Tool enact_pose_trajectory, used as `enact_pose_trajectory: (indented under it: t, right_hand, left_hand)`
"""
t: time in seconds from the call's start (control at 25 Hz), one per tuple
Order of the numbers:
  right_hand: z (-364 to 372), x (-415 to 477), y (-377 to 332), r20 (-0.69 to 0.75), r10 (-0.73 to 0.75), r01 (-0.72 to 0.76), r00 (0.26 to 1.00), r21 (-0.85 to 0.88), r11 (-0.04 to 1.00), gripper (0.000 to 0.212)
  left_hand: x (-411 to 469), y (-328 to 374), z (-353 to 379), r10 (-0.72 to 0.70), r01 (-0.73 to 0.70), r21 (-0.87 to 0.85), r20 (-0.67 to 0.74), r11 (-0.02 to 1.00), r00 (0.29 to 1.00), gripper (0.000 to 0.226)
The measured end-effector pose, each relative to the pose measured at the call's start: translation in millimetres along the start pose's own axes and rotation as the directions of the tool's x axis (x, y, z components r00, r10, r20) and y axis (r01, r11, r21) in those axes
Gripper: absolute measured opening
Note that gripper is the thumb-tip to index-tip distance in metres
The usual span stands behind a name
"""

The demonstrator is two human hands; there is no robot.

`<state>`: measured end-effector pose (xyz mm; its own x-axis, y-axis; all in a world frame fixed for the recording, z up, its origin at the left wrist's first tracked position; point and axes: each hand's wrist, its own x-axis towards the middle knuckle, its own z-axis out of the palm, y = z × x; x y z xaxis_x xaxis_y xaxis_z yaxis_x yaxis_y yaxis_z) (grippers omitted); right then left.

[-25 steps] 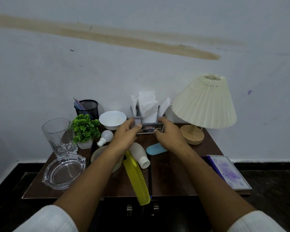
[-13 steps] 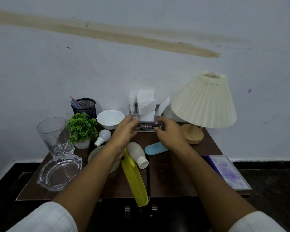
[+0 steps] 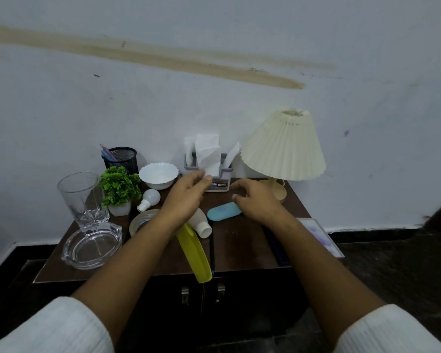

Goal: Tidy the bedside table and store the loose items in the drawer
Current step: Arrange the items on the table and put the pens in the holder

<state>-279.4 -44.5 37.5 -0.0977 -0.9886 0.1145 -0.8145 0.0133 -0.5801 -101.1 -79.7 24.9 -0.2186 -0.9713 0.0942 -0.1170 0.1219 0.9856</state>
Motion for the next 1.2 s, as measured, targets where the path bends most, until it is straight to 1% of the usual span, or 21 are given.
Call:
enact_pose_trajectory:
  t: [0.12, 0.2, 0.24, 0.28, 0.36, 0.48, 0.6, 0.68, 0.72, 0.8, 0.96, 1.12, 1.2]
  right_hand:
    - [-22, -29, 3, -0.057, -0.023, 0.025, 0.998, 0.028, 0.999, 0.032]
    - [-36, -50, 11, -0.113, -0.037, 0.043, 0.993, 0.051, 0.998, 0.027]
    - [-44, -60, 17, -0.145, -0.027, 0.036, 0.989, 0.061, 0.998, 0.025]
    - [-51, -69, 26, -0.176, 0.001, 0.012, 0.984, 0.074, 0.997, 0.024]
    - [-62, -83, 48, -0.229, 0.1, -0.083, 0.968, 0.084, 0.993, 0.023]
    - [-68, -94, 85, -0.296, 0.253, -0.247, 0.921, 0.058, 0.967, 0.022]
    - [-67, -100, 114, -0.281, 0.384, -0.404, 0.88, -0.015, 0.915, 0.029]
    - [-66, -103, 129, -0.209, 0.476, -0.495, 0.854, -0.046, 0.868, 0.037]
    - [-64, -104, 136, -0.179, 0.506, -0.523, 0.844, -0.064, 0.85, 0.037]
    - [-61, -105, 149, -0.164, 0.538, -0.556, 0.827, -0.089, 0.827, 0.028]
    - [-58, -103, 161, -0.204, 0.539, -0.564, 0.817, -0.087, 0.821, 0.018]
    - [-61, -101, 161, -0.284, 0.527, -0.573, 0.801, -0.108, 0.812, 0.011]
    - [-66, -101, 158, -0.316, 0.495, -0.547, 0.809, -0.098, 0.832, 0.011]
  left_hand:
    - [-27, 4, 19, 0.047, -0.053, 0.062, 0.091, 0.997, 0.995, 0.039]
    - [-45, 4, 38, 0.086, -0.105, 0.121, 0.153, 0.987, 0.985, 0.025]
    - [-52, 2, 49, 0.106, -0.136, 0.169, 0.179, 0.976, 0.978, 0.02]
    - [-58, 0, 59, 0.125, -0.172, 0.221, 0.211, 0.96, 0.969, 0.02]
    - [-66, -5, 80, 0.117, -0.206, 0.319, 0.276, 0.925, 0.954, 0.026]
    - [-66, -12, 106, 0.113, -0.25, 0.468, 0.302, 0.848, 0.947, 0.033]
    - [-64, -19, 127, 0.146, -0.299, 0.567, 0.299, 0.768, 0.943, 0.04]
    - [-61, -23, 138, 0.151, -0.305, 0.591, 0.296, 0.747, 0.943, 0.045]
    - [-59, -24, 144, 0.151, -0.301, 0.592, 0.291, 0.748, 0.945, 0.046]
    - [-56, -28, 153, 0.16, -0.296, 0.587, 0.273, 0.753, 0.949, 0.043]
    - [-51, -31, 164, 0.203, -0.298, 0.582, 0.224, 0.756, 0.953, 0.027]
    - [-44, -29, 161, 0.213, -0.282, 0.53, 0.19, 0.8, 0.959, 0.019]
    - [-39, -24, 153, 0.219, -0.263, 0.502, 0.147, 0.824, 0.965, 0.018]
